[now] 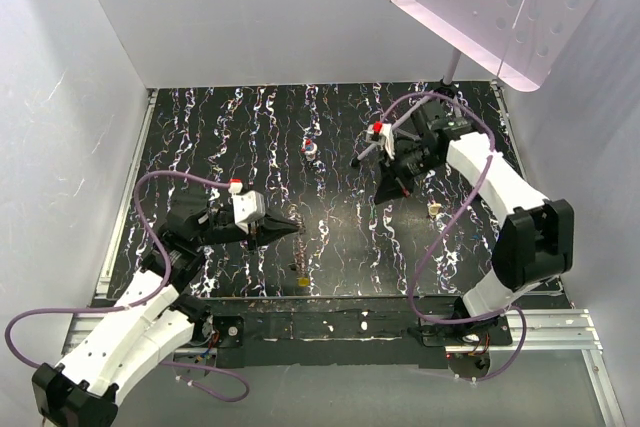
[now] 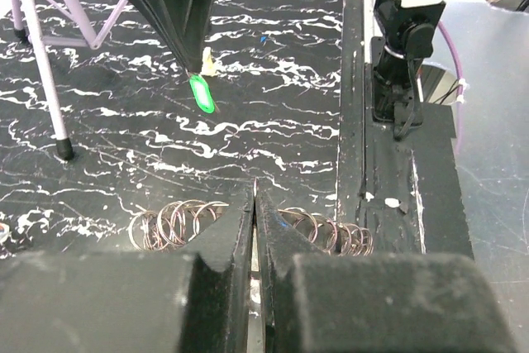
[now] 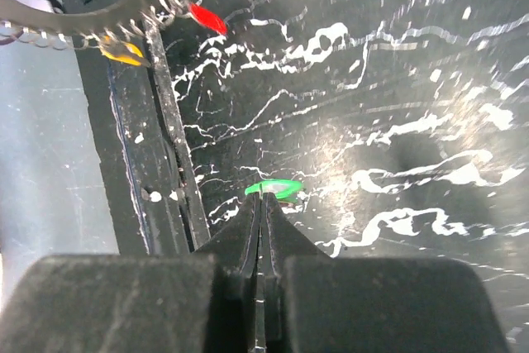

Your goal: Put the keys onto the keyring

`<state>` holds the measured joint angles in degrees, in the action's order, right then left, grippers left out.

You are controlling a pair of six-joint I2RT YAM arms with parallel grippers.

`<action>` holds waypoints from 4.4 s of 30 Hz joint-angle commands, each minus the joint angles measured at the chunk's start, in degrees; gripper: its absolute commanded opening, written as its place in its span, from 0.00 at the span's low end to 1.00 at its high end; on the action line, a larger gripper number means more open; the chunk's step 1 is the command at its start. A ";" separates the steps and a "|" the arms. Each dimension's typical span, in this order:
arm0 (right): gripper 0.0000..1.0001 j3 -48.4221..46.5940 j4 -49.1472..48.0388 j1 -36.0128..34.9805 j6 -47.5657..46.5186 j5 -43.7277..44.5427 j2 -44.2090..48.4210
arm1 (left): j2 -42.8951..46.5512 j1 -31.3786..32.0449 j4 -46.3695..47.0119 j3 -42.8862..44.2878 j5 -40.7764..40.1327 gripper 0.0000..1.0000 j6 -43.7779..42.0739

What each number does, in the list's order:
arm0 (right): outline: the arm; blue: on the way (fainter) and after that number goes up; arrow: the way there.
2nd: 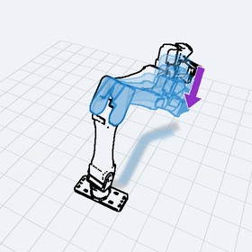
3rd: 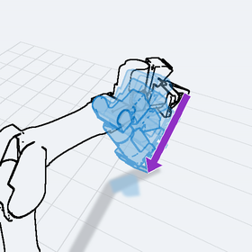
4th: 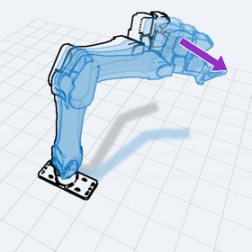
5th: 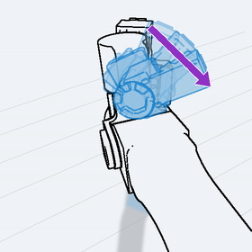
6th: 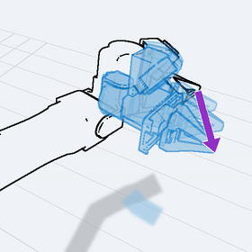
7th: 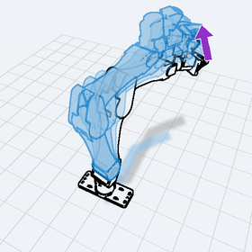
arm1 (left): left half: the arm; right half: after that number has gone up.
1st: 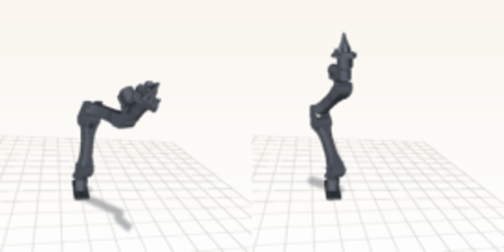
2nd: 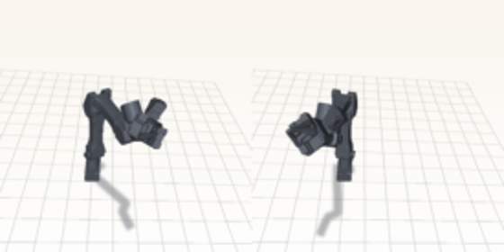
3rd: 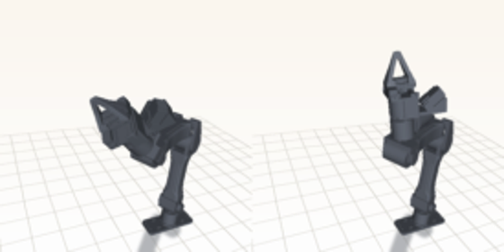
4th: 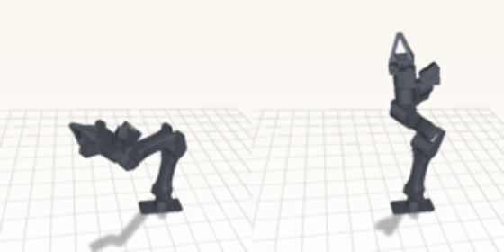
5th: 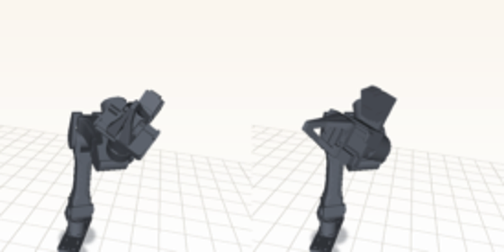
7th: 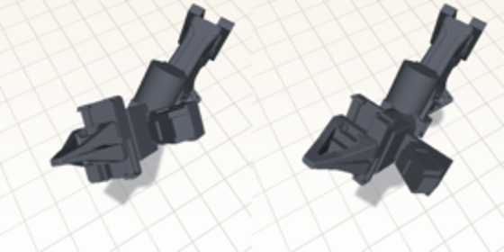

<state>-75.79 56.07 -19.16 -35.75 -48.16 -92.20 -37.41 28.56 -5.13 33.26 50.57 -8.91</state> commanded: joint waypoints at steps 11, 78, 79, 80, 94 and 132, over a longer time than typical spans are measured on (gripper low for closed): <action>0.01 -16.95 14.00 -8.78 -27.19 1.05 17.12 | -11.19 -0.26 26.82 7.00 5.16 0.00 11.80; 0.01 20.50 -58.53 -35.77 6.39 23.73 36.31 | -14.80 -0.34 71.57 -11.28 -3.90 0.00 32.81; 0.01 20.42 -58.80 -35.69 6.48 23.90 36.39 | -14.80 -0.34 71.57 -11.28 -3.98 0.00 32.81; 0.01 20.50 -58.97 -35.86 6.74 23.99 36.22 | -14.89 -0.34 71.57 -11.28 -3.98 0.00 32.81; 0.01 21.03 -59.68 -36.65 7.89 24.87 35.51 | -15.15 -0.34 72.10 -11.28 -3.72 0.00 33.43; 0.01 20.06 -59.41 -36.83 12.72 24.08 36.22 | -15.76 -0.34 74.12 -11.55 -0.29 0.00 31.58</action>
<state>-54.50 -0.58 -55.59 -24.32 -23.73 -57.10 -53.21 28.45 66.19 22.06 50.30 23.66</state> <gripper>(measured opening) 0.024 0.018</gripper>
